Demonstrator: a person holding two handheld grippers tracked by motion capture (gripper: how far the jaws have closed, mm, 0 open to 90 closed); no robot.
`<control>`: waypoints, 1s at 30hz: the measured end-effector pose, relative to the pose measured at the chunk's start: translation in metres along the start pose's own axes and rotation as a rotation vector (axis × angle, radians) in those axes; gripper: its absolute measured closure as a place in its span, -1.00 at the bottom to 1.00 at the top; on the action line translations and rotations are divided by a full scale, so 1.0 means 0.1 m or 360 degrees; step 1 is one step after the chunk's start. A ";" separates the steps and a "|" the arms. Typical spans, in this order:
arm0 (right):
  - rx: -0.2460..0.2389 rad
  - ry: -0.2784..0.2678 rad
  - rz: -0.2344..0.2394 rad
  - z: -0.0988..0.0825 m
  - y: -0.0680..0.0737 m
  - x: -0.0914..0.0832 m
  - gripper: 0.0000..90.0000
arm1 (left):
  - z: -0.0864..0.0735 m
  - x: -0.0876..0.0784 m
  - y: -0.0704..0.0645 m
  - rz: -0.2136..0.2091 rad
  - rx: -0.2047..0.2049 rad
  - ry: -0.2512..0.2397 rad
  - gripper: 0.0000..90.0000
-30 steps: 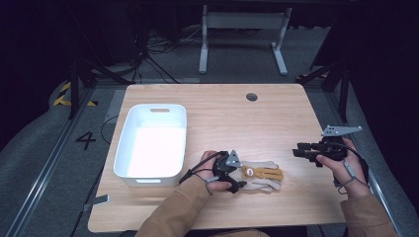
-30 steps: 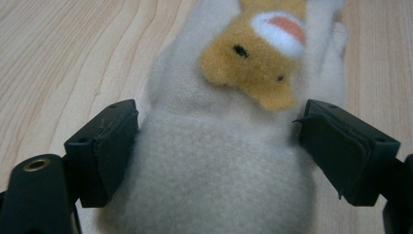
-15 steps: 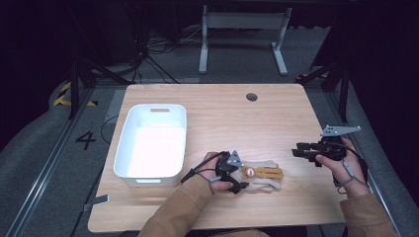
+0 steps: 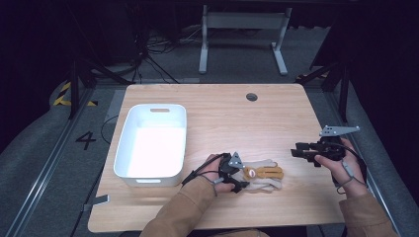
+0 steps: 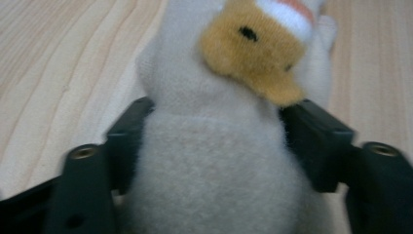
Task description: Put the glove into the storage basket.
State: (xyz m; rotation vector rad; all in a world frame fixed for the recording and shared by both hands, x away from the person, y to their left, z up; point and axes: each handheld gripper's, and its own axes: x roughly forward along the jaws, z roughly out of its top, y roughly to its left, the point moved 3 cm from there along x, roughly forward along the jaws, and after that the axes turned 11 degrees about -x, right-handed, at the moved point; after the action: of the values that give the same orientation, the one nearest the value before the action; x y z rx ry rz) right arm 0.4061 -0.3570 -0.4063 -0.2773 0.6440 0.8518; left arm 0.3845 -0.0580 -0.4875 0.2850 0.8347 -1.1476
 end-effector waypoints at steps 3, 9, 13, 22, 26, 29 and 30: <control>-0.0005 0.0000 -0.0001 0.00 0.00 0.00 0.28 | 0.01 -0.02 -0.03 0.0020 -0.0033 0.0038 0.04; -0.0010 -0.0004 -0.0005 0.01 0.01 0.00 0.28 | 0.02 -0.03 -0.08 0.0034 -0.0055 0.0065 0.41; -0.0011 0.0002 -0.0004 0.01 0.01 0.01 0.33 | 0.03 -0.03 -0.09 0.0028 -0.0067 0.0078 0.54; -0.0056 -0.0070 0.0027 0.03 0.04 0.06 0.34 | 0.01 -0.02 -0.06 -0.0035 -0.0127 0.0019 0.58; -0.0059 -0.0052 -0.0011 0.03 0.03 0.06 0.32 | 0.01 -0.02 -0.07 -0.0025 -0.0130 0.0022 0.58; -0.0038 -0.0037 -0.0052 0.02 0.00 0.04 0.32 | 0.02 -0.03 -0.07 -0.0015 -0.0162 0.0042 0.58; -0.0038 -0.0037 -0.0052 0.02 0.00 0.04 0.32 | 0.02 -0.03 -0.07 -0.0015 -0.0162 0.0042 0.58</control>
State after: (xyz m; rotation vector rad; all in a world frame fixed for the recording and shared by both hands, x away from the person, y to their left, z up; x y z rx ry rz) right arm 0.4087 -0.3535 -0.4071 -0.2987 0.6067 0.8308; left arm 0.3789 -0.0602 -0.4822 0.2126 0.9154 -1.1084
